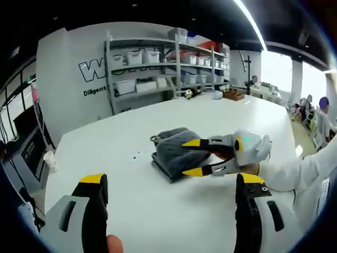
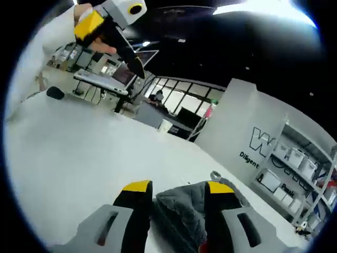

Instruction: Open the folded towel by lifting each exposed corner and separating the folded layers until the towel lies flat within the target outline without major curled edges

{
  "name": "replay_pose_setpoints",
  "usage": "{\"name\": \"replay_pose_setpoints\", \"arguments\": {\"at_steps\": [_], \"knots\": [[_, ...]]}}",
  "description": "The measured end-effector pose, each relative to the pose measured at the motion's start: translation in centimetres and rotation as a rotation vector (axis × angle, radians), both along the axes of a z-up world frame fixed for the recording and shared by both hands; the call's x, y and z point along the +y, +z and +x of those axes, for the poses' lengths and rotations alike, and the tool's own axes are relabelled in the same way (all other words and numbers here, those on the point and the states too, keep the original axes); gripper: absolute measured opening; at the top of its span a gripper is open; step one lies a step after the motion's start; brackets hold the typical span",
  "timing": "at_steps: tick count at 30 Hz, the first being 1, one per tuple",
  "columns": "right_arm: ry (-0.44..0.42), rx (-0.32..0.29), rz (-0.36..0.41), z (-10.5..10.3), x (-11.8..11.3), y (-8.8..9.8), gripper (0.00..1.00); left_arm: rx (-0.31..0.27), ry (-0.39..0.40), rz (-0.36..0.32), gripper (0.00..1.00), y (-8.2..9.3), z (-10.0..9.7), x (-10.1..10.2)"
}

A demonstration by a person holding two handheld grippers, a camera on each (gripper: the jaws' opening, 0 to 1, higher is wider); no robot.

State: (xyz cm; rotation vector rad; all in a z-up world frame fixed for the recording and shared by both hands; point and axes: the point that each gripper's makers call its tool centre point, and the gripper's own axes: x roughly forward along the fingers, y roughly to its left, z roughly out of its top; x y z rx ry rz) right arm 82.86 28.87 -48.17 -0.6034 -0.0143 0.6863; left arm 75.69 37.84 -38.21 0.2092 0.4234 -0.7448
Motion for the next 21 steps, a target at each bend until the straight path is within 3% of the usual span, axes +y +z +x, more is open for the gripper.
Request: {"name": "replay_pose_setpoints", "arguments": {"at_steps": [1, 3, 5, 7, 9, 14, 16, 21], "knots": [[-0.016, 0.037, -0.035, 0.4, -0.2, -1.1, 0.36, 0.001, 0.000, -0.001, 1.00, -0.1, 0.0, 0.0], [-0.044, 0.054, -0.070, 1.2, -0.4, -2.4, 0.36, 0.002, 0.001, -0.004, 1.00, -0.1, 0.1, 0.0], [-0.064, 0.049, -0.109, 1.8, -0.6, -3.2, 0.34, 0.002, 0.001, -0.004, 1.00, -0.1, 0.1, 0.0], [-0.082, 0.001, -0.186, 2.3, -0.9, -3.6, 0.30, 0.002, 0.001, -0.004, 1.00, -0.1, 0.2, 0.0], [-0.086, -0.019, -0.215, 2.4, -1.0, -3.9, 0.26, 0.001, 0.000, -0.005, 1.00, -0.1, 0.1, 0.0], [-0.083, -0.023, -0.198, 2.4, -1.2, -3.7, 0.14, -0.001, -0.003, -0.007, 1.00, -0.1, 0.0, -0.2], [-0.087, -0.018, -0.149, 2.4, -1.4, -3.1, 0.08, -0.001, -0.003, -0.006, 1.00, -0.2, 0.0, -0.2], [-0.064, 0.024, -0.021, 1.8, -2.2, -2.2, 0.04, -0.001, -0.003, -0.005, 1.00, -0.2, -0.1, -0.3]]}}
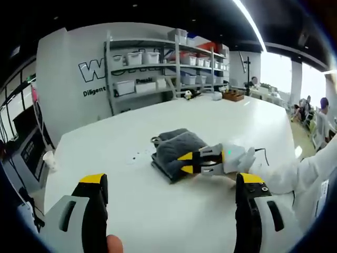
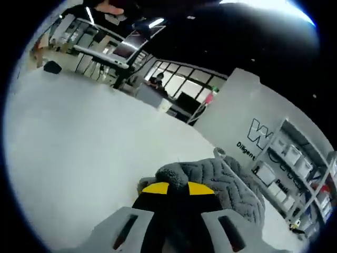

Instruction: Open the folded towel by lifting each exposed corner and separating the folded layers until the towel lies flat within the target outline without major curled edges

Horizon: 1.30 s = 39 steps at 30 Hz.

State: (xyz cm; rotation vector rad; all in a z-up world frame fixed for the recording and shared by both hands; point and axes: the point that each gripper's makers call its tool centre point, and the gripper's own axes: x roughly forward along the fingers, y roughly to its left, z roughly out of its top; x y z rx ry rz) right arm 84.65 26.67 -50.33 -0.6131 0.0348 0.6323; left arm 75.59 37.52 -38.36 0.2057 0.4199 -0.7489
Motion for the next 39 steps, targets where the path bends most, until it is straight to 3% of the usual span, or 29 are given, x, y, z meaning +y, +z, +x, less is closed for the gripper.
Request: {"name": "replay_pose_setpoints", "arguments": {"at_steps": [3, 7, 12, 16, 20, 29, 31, 35, 39], "knots": [[-0.008, 0.007, 0.136, -0.1, -0.9, 1.5, 0.03, 0.001, 0.002, 0.001, 1.00, 0.1, 0.2, 0.0], [-0.035, -0.028, 0.242, -0.1, -2.7, 3.8, 0.02, 0.005, 0.006, 0.004, 1.00, 0.0, 0.3, 0.0], [-0.103, -0.081, 0.428, -0.2, -6.7, 7.4, 0.02, 0.008, 0.011, 0.007, 1.00, -0.1, 0.2, 0.2], [-0.174, -0.117, 0.489, -0.4, -10.3, 8.7, 0.02, 0.008, 0.014, 0.007, 1.00, -0.2, 0.1, 0.3], [-0.265, -0.120, 0.551, -0.5, -14.1, 8.8, 0.02, 0.009, 0.016, 0.003, 1.00, -0.2, 0.1, 0.6], [-0.566, -0.060, 0.622, -1.1, -25.3, 5.4, 0.02, 0.003, 0.023, -0.009, 1.00, 0.1, 0.0, 1.1], [-0.598, -0.012, 0.642, -1.4, -26.8, 4.1, 0.02, 0.001, 0.023, -0.012, 1.00, 0.2, 0.0, 1.1], [-0.696, 0.069, 0.605, -2.4, -29.9, 0.6, 0.02, 0.000, 0.021, -0.015, 1.00, 0.2, -0.1, 1.1], [-0.764, 0.177, 0.548, -3.4, -31.4, -2.8, 0.03, -0.003, 0.023, -0.022, 1.00, 0.5, 0.0, 1.3]]}}
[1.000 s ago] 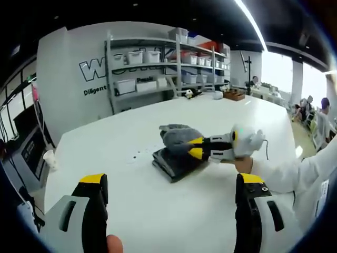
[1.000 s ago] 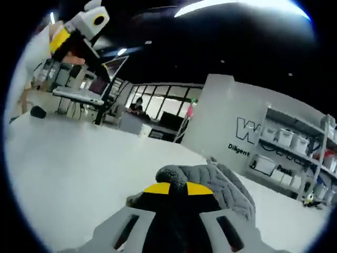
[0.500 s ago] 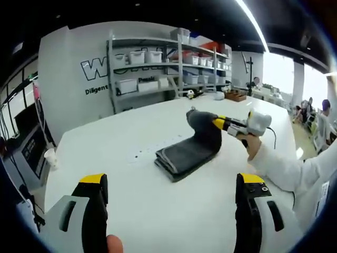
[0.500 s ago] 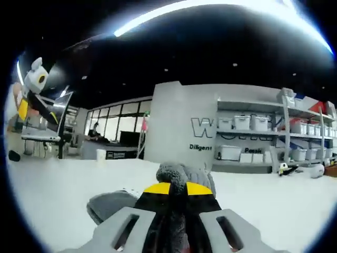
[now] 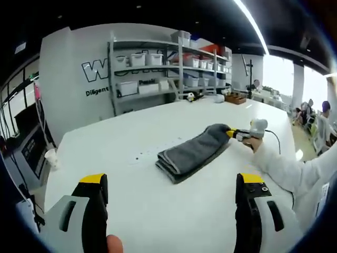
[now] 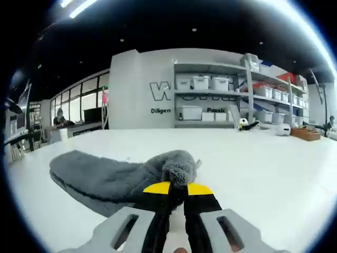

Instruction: Open the folded towel by lifting each exposed corner and separating the folded layers until the towel lies flat within the target outline without major curled edges

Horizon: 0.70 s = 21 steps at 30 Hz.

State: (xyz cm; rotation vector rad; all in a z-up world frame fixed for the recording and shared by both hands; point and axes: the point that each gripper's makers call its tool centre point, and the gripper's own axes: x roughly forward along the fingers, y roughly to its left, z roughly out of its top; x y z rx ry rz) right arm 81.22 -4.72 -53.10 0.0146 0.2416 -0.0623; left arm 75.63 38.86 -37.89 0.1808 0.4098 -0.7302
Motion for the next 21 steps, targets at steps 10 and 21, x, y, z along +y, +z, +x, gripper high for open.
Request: {"name": "replay_pose_setpoints", "arguments": {"at_steps": [10, 21], "knots": [[-0.127, 0.133, -0.245, -1.5, -2.6, 0.8, 0.35, -0.006, 0.003, -0.013, 1.00, 0.3, 0.0, 0.4], [0.109, -0.040, 0.007, -3.0, 4.7, 10.4, 0.71, -0.005, 0.015, -0.012, 1.00, 0.3, 0.2, 0.6]]}}
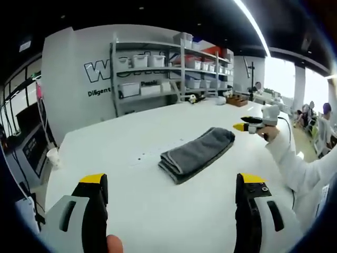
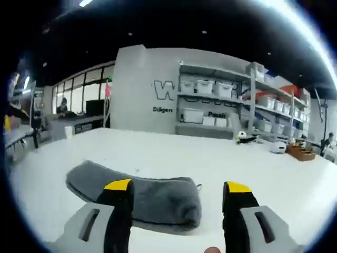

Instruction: Open the folded towel by lifting each exposed corner and separating the folded layers until the towel lies flat within the target outline without major curled edges

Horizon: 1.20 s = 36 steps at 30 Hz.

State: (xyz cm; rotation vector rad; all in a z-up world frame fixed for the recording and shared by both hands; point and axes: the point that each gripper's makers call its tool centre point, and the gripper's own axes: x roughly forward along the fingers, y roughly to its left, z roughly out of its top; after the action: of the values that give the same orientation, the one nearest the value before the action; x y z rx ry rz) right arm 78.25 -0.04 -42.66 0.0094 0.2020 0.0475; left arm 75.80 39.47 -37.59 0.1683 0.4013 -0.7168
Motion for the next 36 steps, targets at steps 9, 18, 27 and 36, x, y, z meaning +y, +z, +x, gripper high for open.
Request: {"name": "replay_pose_setpoints", "arguments": {"at_steps": [9, 18, 27, 36], "knots": [[0.274, 0.140, 0.049, -2.2, 8.2, -0.1, 0.98, 0.002, 0.004, 0.008, 1.00, -0.1, 0.2, 0.1], [0.370, 0.184, 0.002, -3.3, 12.1, -0.4, 0.99, 0.003, 0.005, 0.009, 1.00, 0.0, 0.3, 0.2], [0.416, 0.175, -0.221, -2.0, 15.6, -1.6, 0.96, 0.000, 0.000, 0.004, 1.00, 0.1, 0.2, 0.2], [0.499, 0.067, -0.515, 3.5, 21.5, -4.5, 0.78, -0.002, -0.002, -0.002, 1.00, -0.1, -0.2, 0.1]]}}
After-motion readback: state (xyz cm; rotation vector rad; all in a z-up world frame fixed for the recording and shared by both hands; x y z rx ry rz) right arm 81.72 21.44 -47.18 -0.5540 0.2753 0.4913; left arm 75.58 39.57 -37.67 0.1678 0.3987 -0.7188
